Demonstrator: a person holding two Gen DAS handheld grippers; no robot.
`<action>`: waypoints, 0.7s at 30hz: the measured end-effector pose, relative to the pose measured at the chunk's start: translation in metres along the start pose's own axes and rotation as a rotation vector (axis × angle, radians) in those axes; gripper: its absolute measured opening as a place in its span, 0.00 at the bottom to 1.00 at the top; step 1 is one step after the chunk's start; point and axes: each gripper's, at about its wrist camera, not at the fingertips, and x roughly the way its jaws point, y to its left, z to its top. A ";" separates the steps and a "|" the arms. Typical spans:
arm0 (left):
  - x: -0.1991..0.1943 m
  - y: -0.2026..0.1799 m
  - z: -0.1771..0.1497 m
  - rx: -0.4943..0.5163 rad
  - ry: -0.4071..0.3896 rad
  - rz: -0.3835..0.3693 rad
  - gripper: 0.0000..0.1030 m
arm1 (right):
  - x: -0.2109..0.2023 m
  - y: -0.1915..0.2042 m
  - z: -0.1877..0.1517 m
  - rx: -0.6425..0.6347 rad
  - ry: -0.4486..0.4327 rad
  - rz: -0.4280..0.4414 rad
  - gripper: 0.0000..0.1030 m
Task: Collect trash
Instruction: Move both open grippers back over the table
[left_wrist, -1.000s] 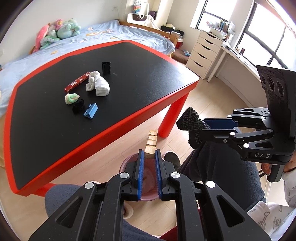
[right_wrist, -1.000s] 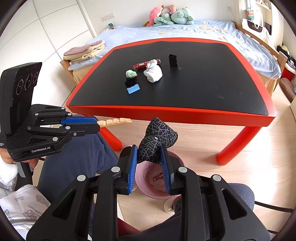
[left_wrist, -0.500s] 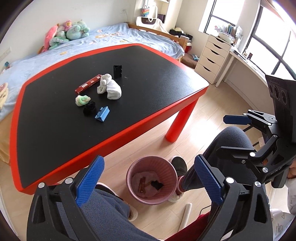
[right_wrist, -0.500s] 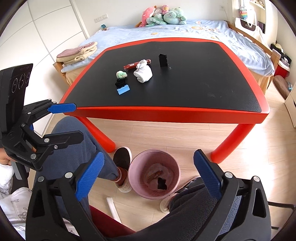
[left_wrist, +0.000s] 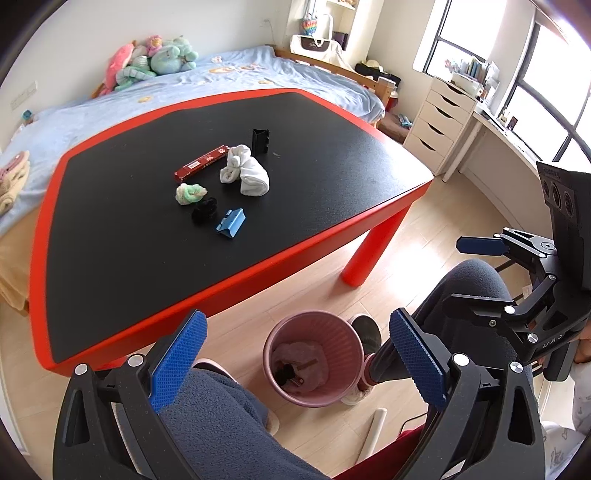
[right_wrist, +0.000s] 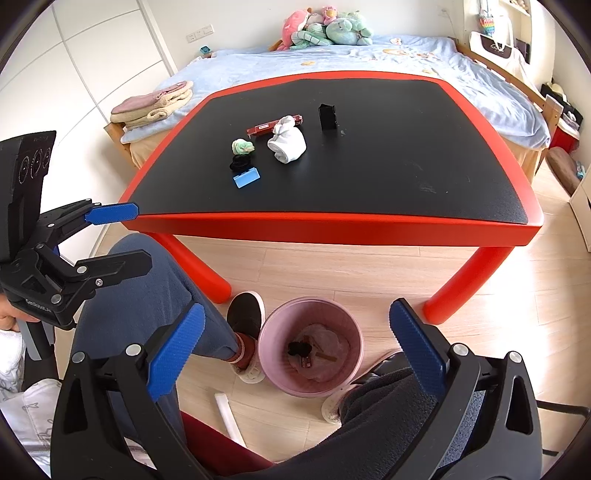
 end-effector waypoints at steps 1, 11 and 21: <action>0.000 0.001 0.000 -0.004 0.000 0.000 0.92 | 0.000 0.000 0.001 -0.002 0.002 -0.002 0.96; -0.006 0.014 0.007 -0.026 -0.016 0.018 0.92 | -0.002 0.001 0.014 -0.010 -0.011 -0.002 0.96; -0.013 0.033 0.027 -0.044 -0.048 0.050 0.92 | -0.009 -0.001 0.048 -0.034 -0.056 -0.005 0.96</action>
